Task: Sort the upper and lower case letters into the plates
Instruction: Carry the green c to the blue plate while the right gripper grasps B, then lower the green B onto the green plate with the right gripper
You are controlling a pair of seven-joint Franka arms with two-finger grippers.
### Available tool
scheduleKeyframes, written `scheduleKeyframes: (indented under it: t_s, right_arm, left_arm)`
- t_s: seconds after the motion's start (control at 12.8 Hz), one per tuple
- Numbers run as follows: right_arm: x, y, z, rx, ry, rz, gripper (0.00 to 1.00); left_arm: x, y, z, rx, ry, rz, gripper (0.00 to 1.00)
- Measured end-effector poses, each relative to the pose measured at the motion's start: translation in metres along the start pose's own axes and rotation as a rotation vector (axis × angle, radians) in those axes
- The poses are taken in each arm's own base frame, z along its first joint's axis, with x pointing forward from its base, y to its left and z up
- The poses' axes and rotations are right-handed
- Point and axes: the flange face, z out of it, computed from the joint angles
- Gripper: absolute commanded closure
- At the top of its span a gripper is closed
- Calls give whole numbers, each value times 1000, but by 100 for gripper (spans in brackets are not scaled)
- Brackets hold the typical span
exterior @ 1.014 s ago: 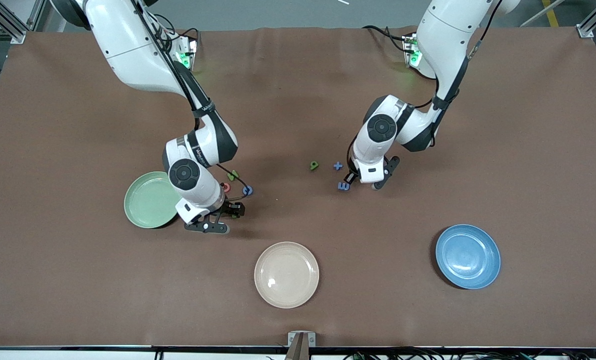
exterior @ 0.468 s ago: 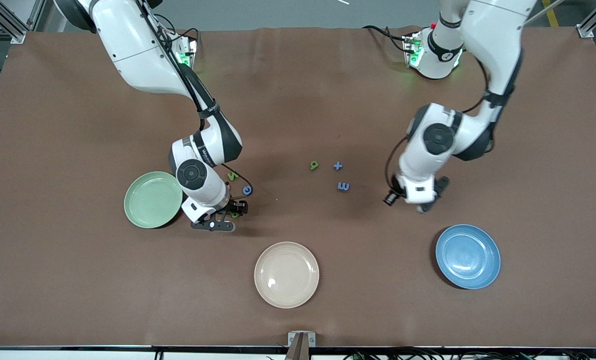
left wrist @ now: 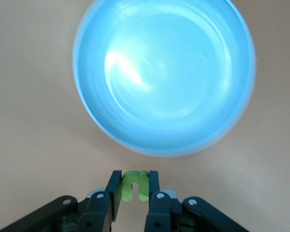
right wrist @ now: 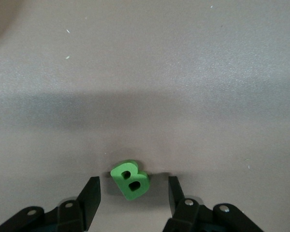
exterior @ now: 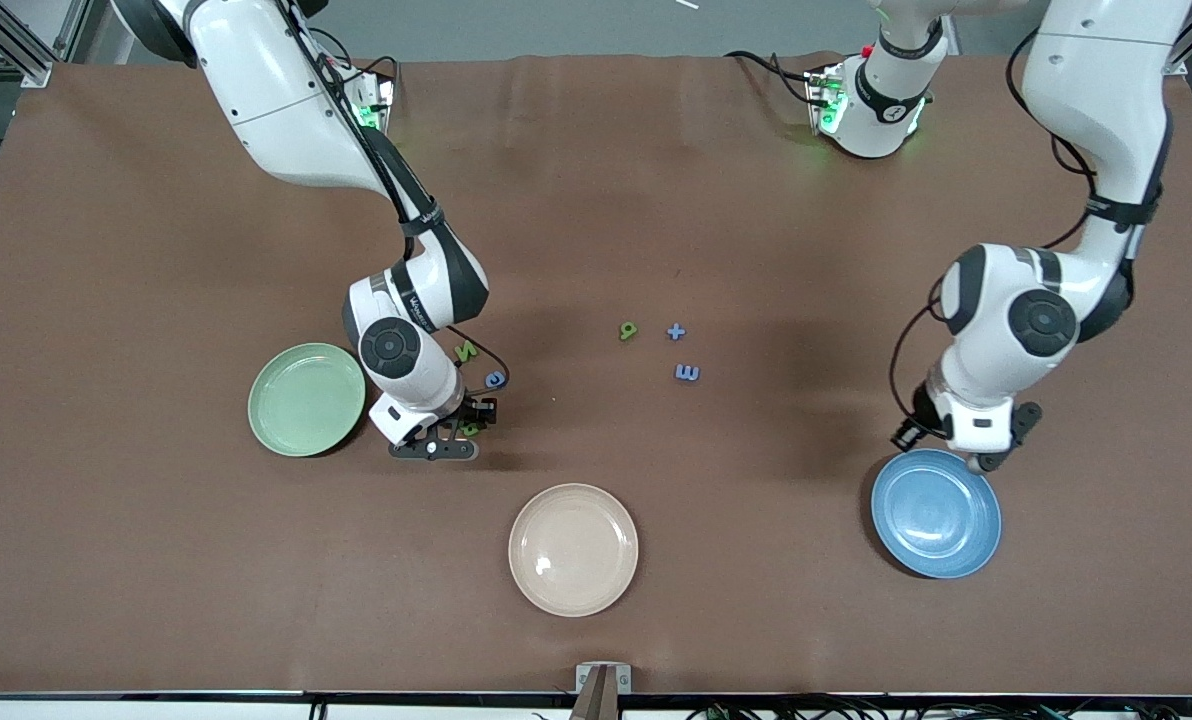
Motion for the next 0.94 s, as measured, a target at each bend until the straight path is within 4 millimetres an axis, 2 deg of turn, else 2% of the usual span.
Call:
scheduleKeyframes:
  t_s: [0.16, 0.31, 0.39, 0.47, 0.55, 0.62, 0.7, 0.86, 0.94]
  right_arm:
    - [0, 0, 3, -1, -1, -1, 48]
    - [0, 1, 6, -1, 1, -2, 52]
    - [0, 1, 7, -2, 2, -2, 57]
    - [0, 2, 7, -3, 3, -2, 64]
    - [1, 2, 6, -4, 5, -1, 74]
    - [1, 2, 6, -4, 4, -1, 90]
    - [2, 4, 5, -6, 5, 0, 99]
    - [3, 6, 4, -8, 4, 4, 100]
    - [3, 8, 4, -13, -5, 7, 100]
  left_arm:
    - [24, -13, 17, 21, 12, 12, 96]
    - [43, -15, 25, 18, 20, 25, 94]
    - [50, -13, 28, 13, 24, 30, 89]
    - [55, -9, 32, 8, 27, 34, 80]
    - [59, -5, 37, 4, 29, 35, 45]
    - [64, -2, 44, 2, 29, 40, 11]
    - [68, -1, 50, 3, 29, 45, 0]
    - [71, -1, 57, 10, 21, 46, 0]
    - [65, 3, 57, 29, -1, 54, 0]
